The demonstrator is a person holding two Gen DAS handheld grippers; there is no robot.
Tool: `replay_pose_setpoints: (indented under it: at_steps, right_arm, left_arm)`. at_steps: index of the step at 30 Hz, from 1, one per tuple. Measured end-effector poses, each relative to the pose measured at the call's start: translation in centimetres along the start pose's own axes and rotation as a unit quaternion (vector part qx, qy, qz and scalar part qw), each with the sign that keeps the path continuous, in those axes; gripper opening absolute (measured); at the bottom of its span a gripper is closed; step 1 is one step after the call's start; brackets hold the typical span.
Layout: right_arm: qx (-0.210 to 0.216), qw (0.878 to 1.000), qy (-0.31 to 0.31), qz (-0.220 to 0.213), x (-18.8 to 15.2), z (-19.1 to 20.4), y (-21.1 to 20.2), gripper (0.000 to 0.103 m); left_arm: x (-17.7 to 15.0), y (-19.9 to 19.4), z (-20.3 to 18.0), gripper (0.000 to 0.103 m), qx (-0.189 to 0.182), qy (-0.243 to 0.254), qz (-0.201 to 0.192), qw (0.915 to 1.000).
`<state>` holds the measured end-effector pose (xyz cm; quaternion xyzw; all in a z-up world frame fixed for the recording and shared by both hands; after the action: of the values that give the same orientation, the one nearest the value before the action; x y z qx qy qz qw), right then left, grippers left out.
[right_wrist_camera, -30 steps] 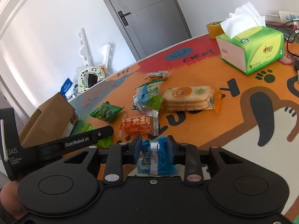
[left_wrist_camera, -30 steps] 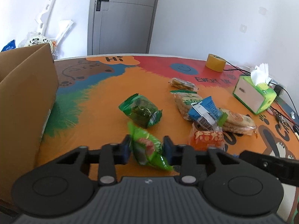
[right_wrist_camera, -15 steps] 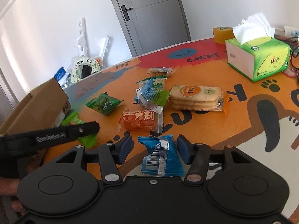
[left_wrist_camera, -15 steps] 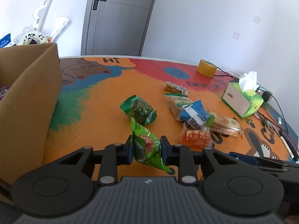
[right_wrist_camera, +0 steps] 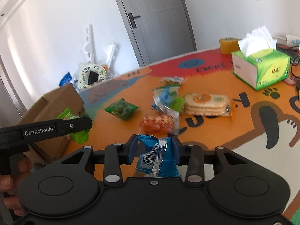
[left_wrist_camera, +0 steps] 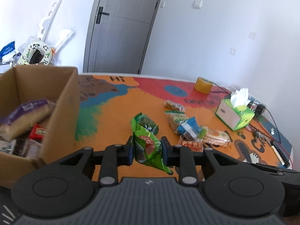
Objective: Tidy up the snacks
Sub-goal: 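Carry both packets over the cardboard box and open both tools inside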
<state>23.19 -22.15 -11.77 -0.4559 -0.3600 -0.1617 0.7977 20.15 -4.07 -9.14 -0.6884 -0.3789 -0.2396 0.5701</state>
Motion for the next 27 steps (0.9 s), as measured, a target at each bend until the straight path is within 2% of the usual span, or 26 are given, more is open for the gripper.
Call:
replay_pose_setpoints:
  at_steps: [10, 27]
  right_arm:
    - [0.021, 0.999, -0.011, -0.026, 1.1, 2.7, -2.0, 0.039]
    - [0.049, 0.997, -0.027, -0.048, 2.3, 6.3, -3.2, 0.038]
  left_arm:
    - [0.9, -4.0, 0.7, 0.027, 0.004, 0.0, -0.036, 0.9993]
    - [1.9, -7.9, 3.9, 0.027, 0.023, -0.019, -0.072, 0.997]
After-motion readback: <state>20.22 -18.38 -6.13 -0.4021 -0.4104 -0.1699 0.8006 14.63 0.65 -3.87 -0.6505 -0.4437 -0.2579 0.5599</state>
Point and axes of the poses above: each gripper's, at about its wrist camera, not at the fingertips, and y roughly the way its jaws point, z to its left, x to its top, the point moved 4 cm from there along y, roughly the way its jaws point, and after that the axes turned 7 degrees about z, right-handed, at the moved point
